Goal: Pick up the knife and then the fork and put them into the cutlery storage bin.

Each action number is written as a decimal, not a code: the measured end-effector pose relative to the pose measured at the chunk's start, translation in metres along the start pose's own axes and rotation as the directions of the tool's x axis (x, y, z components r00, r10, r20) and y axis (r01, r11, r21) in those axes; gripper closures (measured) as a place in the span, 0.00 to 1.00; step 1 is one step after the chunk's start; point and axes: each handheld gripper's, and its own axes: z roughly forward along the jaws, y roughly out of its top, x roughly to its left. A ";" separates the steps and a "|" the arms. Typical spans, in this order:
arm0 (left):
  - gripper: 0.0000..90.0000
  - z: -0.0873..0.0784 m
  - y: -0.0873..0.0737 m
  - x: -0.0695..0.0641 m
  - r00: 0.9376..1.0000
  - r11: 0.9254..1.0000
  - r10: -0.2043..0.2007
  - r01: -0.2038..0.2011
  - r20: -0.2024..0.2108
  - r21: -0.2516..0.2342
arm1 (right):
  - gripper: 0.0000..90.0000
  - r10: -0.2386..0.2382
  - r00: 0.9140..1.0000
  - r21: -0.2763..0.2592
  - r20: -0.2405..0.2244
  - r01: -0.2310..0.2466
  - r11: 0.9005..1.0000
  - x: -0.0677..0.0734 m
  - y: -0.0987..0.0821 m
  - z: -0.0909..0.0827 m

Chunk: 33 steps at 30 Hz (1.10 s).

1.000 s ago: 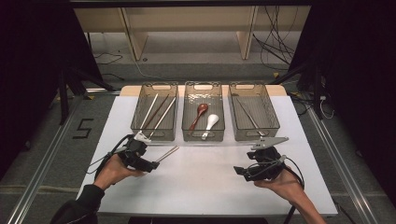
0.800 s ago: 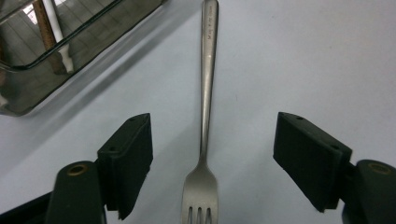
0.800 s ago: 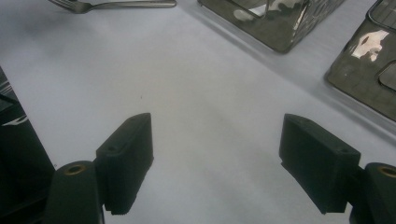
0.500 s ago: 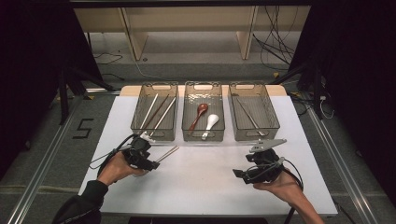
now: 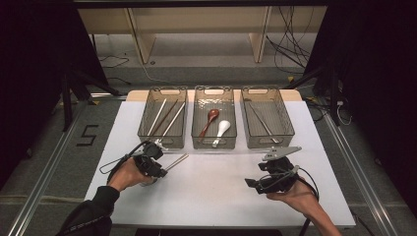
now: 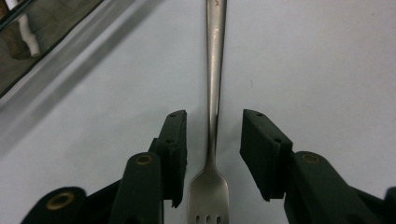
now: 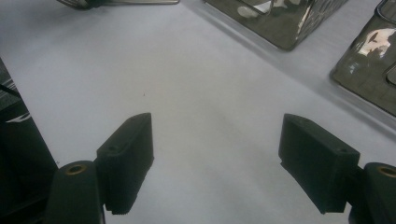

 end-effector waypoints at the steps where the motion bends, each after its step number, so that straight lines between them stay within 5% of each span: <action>1: 0.69 0.001 0.000 0.000 1.000 1.000 0.002 -0.002 0.000 0.002 | 0.30 0.000 1.000 0.001 0.000 0.000 1.000 0.000 0.000 0.000; 22: 0.91 0.008 0.006 -0.003 0.998 0.997 0.070 -0.070 0.001 0.036 | 0.31 -0.001 1.000 0.001 -0.004 0.001 1.000 0.001 0.000 0.000; 33: 0.93 0.007 0.005 -0.006 0.991 0.990 0.134 -0.135 0.015 0.032 | 0.32 0.003 1.000 0.000 -0.009 -0.003 1.000 0.000 0.000 0.000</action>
